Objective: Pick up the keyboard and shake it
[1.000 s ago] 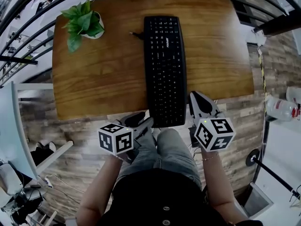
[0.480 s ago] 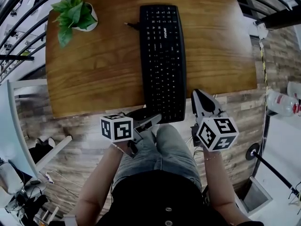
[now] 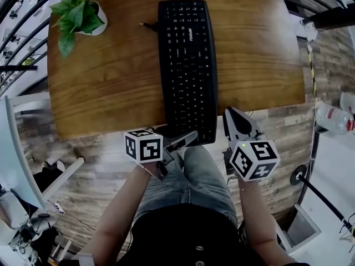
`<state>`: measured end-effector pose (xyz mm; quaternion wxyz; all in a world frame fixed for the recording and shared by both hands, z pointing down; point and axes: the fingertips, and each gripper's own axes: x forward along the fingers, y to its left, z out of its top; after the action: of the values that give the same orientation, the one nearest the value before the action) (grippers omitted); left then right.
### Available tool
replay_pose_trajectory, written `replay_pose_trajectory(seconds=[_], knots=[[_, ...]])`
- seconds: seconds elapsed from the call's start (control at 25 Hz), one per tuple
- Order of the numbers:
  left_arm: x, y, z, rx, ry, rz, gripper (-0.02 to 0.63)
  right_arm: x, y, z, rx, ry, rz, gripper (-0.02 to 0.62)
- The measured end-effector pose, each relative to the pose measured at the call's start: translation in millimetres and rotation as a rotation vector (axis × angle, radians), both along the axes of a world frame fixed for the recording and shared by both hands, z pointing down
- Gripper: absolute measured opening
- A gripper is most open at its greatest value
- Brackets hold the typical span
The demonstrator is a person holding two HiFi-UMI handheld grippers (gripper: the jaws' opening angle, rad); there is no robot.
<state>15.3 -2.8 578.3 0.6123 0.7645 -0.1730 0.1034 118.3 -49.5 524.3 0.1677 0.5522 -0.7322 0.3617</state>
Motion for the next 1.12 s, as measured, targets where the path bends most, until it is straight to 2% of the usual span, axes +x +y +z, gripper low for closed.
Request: replay_pose_trajectory(seconds=[0.16, 0.48, 0.6, 0.76, 1.0, 1.12], knots=[[8, -4, 5, -0.024, 0.046, -0.035, 0.281, -3, -4, 0, 0.007, -0.009, -0.024, 0.028], [16, -2, 3, -0.026, 0.145, -0.039, 0.250, -2, -9, 1, 0.007, -0.017, -0.046, 0.029], [20, -1, -5, -0.026, 0.196, -0.024, 0.170, -1, -13, 0, 0.012, -0.014, -0.056, 0.029], [22, 0, -8, -0.037, 0.240, -0.007, 0.145, 1, -17, 1, 0.013, -0.014, -0.046, 0.028], [20, 2, -15, -0.046, 0.237, 0.021, 0.115, 4, -23, -2, 0.031, -0.020, -0.044, 0.028], [16, 4, -16, -0.057, 0.224, 0.033, 0.114, -4, -27, -5, 0.013, -0.118, -0.076, 0.029]])
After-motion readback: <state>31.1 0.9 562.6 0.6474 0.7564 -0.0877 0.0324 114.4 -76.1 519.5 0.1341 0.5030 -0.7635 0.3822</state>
